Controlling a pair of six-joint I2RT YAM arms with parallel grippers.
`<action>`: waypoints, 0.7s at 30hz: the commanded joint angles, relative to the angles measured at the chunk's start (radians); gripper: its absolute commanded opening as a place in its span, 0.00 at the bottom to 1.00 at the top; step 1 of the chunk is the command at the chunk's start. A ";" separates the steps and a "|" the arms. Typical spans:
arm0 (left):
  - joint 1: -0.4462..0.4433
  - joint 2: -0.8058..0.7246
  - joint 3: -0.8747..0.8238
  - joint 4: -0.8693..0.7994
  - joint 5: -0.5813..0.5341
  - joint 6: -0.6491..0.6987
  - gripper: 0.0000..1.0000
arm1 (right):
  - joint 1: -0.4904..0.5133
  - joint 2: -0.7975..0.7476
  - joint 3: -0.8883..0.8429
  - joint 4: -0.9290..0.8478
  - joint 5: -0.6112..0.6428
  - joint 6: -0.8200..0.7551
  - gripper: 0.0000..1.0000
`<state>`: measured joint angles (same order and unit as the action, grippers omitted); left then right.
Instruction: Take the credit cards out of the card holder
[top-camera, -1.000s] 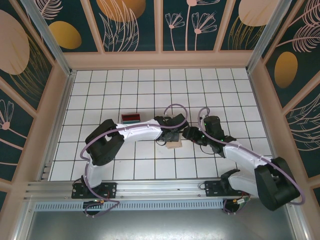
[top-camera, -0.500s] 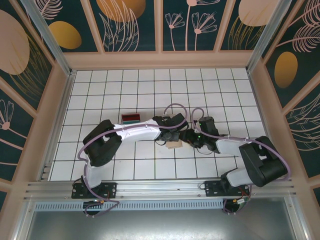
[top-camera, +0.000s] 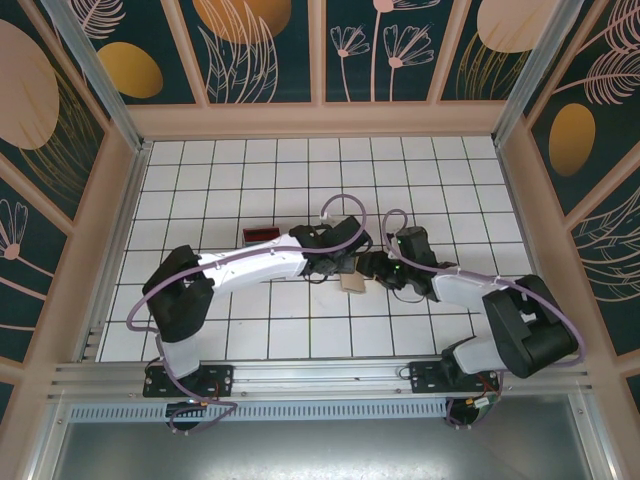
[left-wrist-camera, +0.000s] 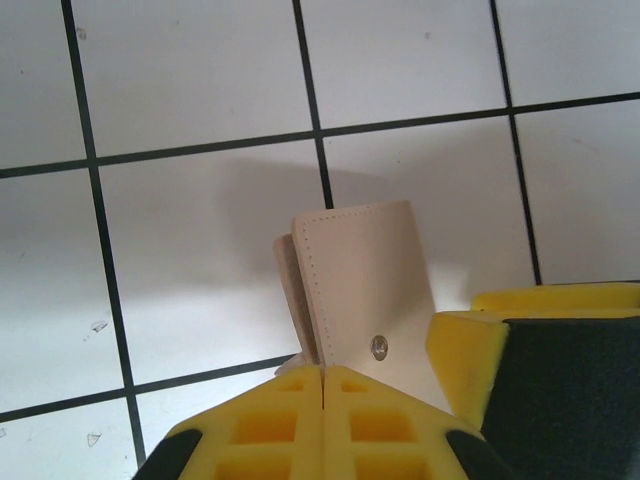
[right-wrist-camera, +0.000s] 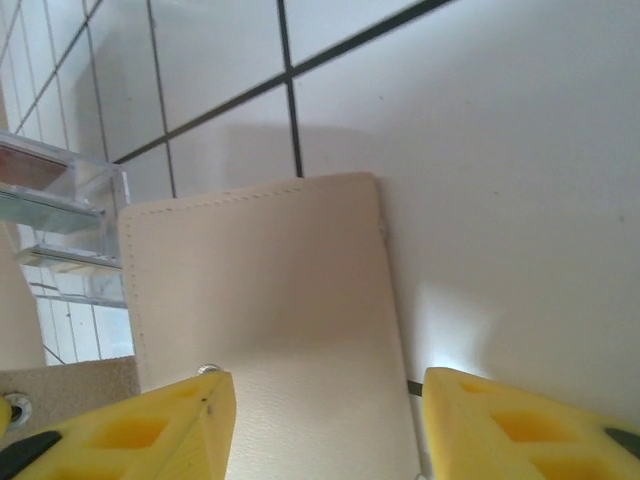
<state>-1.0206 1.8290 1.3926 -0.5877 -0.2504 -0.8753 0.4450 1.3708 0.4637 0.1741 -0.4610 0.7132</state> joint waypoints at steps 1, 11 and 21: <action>0.007 -0.043 0.036 -0.022 -0.014 0.019 0.00 | 0.004 -0.040 0.035 -0.044 0.015 -0.020 0.56; 0.007 -0.063 0.046 -0.015 0.011 0.010 0.00 | -0.002 -0.066 0.036 -0.052 -0.001 -0.016 0.61; 0.007 -0.042 0.030 -0.098 -0.049 -0.017 0.00 | -0.006 -0.063 0.044 -0.072 0.010 -0.031 0.58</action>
<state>-1.0206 1.7977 1.4204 -0.6331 -0.2596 -0.8806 0.4446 1.3228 0.4778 0.1234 -0.4614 0.7074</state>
